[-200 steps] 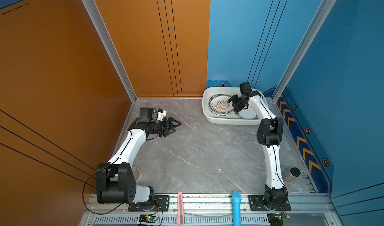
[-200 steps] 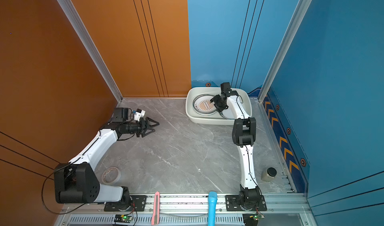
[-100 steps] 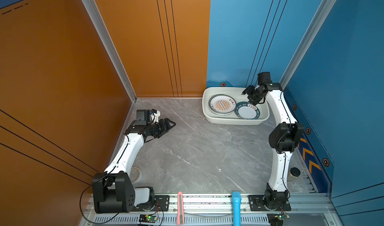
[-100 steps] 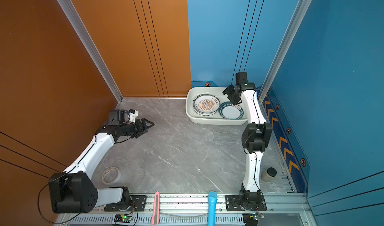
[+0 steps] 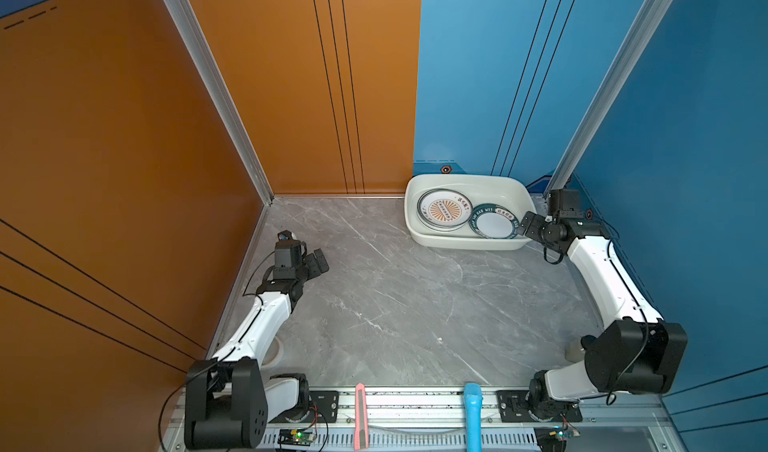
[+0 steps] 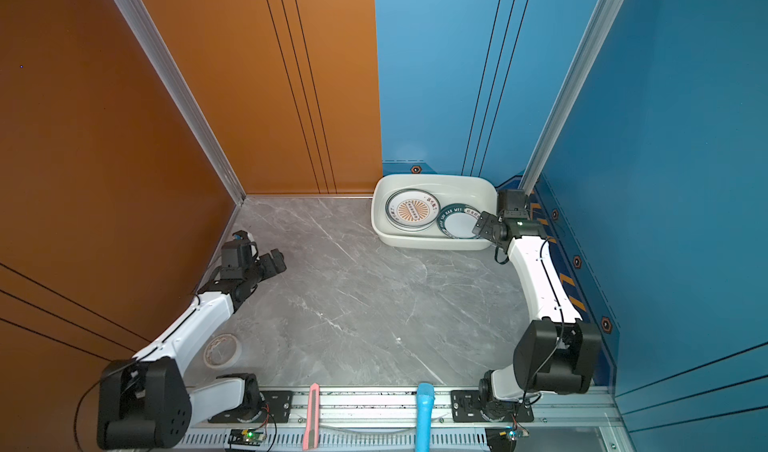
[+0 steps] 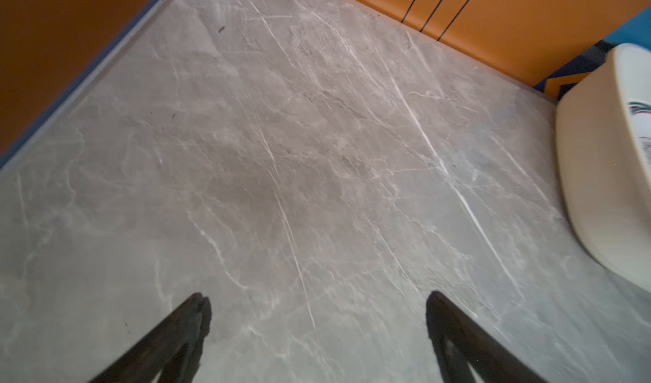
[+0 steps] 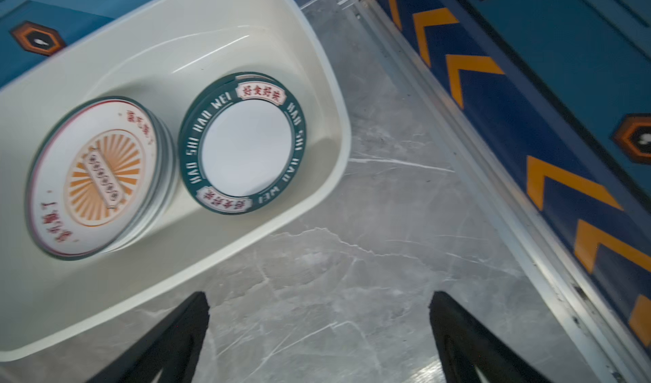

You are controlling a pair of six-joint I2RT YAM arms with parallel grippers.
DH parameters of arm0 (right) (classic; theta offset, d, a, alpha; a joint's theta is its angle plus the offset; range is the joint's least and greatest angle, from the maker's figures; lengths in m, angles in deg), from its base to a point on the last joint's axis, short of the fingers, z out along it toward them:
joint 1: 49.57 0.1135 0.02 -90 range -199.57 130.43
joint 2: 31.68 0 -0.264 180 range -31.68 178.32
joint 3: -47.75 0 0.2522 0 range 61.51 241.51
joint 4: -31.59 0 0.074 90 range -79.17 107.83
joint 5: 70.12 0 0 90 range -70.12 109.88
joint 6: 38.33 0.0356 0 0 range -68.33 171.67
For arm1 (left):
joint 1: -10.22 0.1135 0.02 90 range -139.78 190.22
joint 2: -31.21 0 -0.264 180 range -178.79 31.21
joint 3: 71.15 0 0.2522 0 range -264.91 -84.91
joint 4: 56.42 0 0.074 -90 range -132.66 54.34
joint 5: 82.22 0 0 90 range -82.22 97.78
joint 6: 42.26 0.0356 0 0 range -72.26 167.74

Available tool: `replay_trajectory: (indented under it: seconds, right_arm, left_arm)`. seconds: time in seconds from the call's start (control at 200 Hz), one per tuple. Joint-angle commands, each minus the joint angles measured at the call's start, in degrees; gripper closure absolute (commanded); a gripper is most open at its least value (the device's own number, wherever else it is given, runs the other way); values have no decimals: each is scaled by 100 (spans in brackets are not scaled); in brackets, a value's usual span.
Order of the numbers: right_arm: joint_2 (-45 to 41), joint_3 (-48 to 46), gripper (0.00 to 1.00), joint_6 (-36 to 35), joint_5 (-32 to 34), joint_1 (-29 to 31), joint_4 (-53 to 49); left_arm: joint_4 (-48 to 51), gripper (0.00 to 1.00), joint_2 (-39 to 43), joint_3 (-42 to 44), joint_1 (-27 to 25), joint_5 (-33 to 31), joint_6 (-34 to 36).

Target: Place the plates into the plastic bin on the countertop

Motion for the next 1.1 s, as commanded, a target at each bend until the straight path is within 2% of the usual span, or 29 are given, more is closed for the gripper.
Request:
replay_trajectory:
  seconds: [0.0,0.165,0.225,0.305,0.445,0.666,0.746,0.836,0.866,0.901,0.956,1.021,1.096]
  right_arm:
    - [-485,-941,0,-309,1029,-93,1256]
    - [-977,-2591,0,-681,1649,-51,3056]
    - [-1073,-3178,0,-876,1875,-2,4066]
    - [-1088,-3980,0,-1055,1756,-28,5506]
    - [-788,-4211,0,-451,1387,-13,5821]
    - [166,-5275,0,-1418,1167,572,8770]
    - [248,-5129,0,-1706,819,704,8516]
    - [879,-5314,0,-1915,898,857,9629]
    - [756,-5233,0,-1858,1127,899,9242]
    - [595,-5077,0,-1766,1062,851,8647]
    - [786,-5091,0,-1793,997,801,9049]
    - [647,-5007,0,-1706,1052,780,8609]
    - [733,-5062,0,-1747,1063,795,8872]
  left_arm:
    - [-1423,2,-273,523,-114,-498,723]
    - [-2800,2,-771,892,-141,-837,1380]
    - [-3308,2,-1030,1086,-175,-824,1503]
    - [-4183,2,-1239,1393,-295,-858,1738]
    - [-5536,2,-1839,1784,-349,-619,1908]
    - [-5388,2,-1786,1763,-330,-629,1886]
    - [-5388,2,-1789,1765,-345,-630,1879]
    - [-5401,2,-1791,1755,-356,-647,1893]
    - [-5397,2,-1791,1754,-357,-656,1896]
    - [-5393,2,-1792,1765,-357,-656,1896]
    - [-5396,2,-1792,1759,-357,-656,1900]
    - [-5404,2,-1794,1766,-389,-667,1921]
    - [-5397,2,-1785,1763,-427,-657,1966]
